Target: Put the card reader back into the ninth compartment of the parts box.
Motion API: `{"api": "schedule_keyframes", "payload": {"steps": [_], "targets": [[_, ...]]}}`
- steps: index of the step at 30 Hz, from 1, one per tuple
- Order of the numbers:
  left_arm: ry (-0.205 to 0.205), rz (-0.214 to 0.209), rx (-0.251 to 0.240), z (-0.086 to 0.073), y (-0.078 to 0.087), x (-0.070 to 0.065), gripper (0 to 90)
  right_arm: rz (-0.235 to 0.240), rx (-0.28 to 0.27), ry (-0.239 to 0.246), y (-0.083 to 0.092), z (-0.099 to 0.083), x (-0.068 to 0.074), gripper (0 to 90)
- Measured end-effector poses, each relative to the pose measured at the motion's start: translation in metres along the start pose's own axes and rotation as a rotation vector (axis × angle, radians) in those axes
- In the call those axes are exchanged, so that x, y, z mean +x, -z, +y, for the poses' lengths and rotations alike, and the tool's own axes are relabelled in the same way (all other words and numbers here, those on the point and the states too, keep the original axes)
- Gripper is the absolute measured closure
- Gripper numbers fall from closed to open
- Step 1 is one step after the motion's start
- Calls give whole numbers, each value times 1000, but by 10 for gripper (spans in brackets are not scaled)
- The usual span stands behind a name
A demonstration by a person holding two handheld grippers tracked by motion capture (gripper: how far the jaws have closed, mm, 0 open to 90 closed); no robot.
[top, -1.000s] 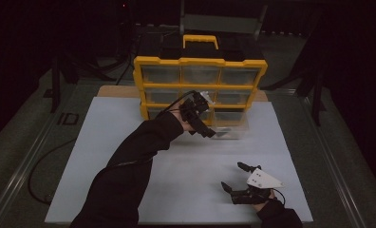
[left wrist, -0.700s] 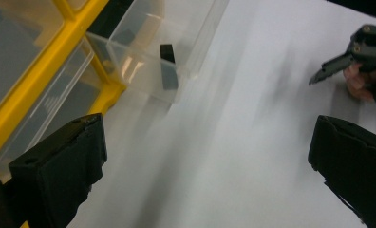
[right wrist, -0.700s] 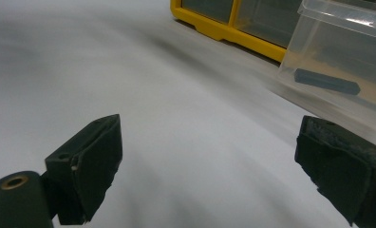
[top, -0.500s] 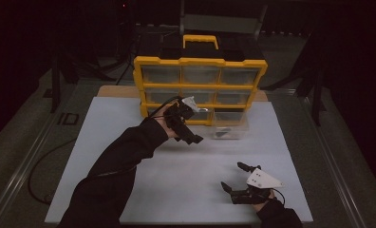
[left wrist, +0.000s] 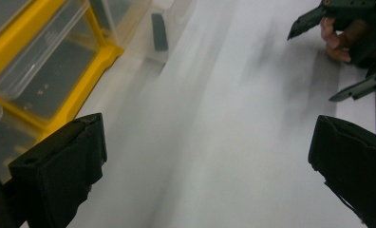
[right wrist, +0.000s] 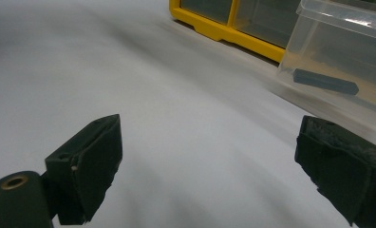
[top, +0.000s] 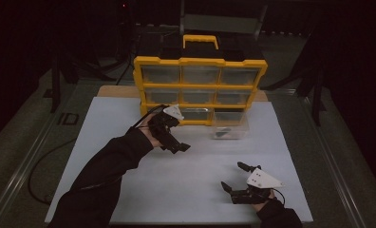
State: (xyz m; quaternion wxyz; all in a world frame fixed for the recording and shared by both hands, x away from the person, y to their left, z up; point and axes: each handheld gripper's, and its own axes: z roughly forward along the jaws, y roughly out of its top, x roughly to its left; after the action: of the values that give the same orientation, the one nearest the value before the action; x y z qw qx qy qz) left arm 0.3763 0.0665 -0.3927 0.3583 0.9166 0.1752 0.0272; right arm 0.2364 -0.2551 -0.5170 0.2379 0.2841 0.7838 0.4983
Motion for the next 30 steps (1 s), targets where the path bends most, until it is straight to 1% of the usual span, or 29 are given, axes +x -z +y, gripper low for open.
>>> {"api": "schedule_keyframes", "payload": {"steps": [2, 4, 5, 7, 10, 14, 16, 17, 23, 26, 27, 29, 30], "targets": [[8, 0, 0, -7, 1, 0, 2, 0, 0, -1, 0, 0, 0, 87], [8, 0, 0, -7, 1, 0, 1, 0, 0, 0, 0, 0, 0, 87], [16, 4, 5, -18, 3, -2, 1, 0, 0, 2, 0, 0, 0, 87], [27, 3, 1, -25, 4, -3, 1, 0, 1, 1, 0, 0, 0, 87], [20, 4, 14, -34, 4, -8, 1, 0, 2, 3, 0, 0, 0, 87], [33, 7, -3, -48, 9, -12, 1, -1, 0, 2, 0, 0, 1, 87], [33, 7, -3, -48, 9, -12, 2, -2, 0, 2, 0, 0, 1, 87], [39, 12, -9, -58, 13, -15, 1, -2, 2, 1, 0, 1, 1, 87], [56, 35, -17, -81, 22, -19, 2, -1, 1, 10, -1, 1, 1, 87], [71, 45, -30, -92, 27, -21, 1, -2, 2, 9, 0, 1, 1, 87], [76, 48, -36, -96, 28, -22, 2, -4, 6, 15, 0, 1, 1, 87], [89, 46, -38, -103, 30, -23, 2, -2, 1, 17, -1, 1, 1, 87], [92, 52, -38, -107, 30, -24, 1, -2, 3, 15, -1, 1, 1, 87]]}}
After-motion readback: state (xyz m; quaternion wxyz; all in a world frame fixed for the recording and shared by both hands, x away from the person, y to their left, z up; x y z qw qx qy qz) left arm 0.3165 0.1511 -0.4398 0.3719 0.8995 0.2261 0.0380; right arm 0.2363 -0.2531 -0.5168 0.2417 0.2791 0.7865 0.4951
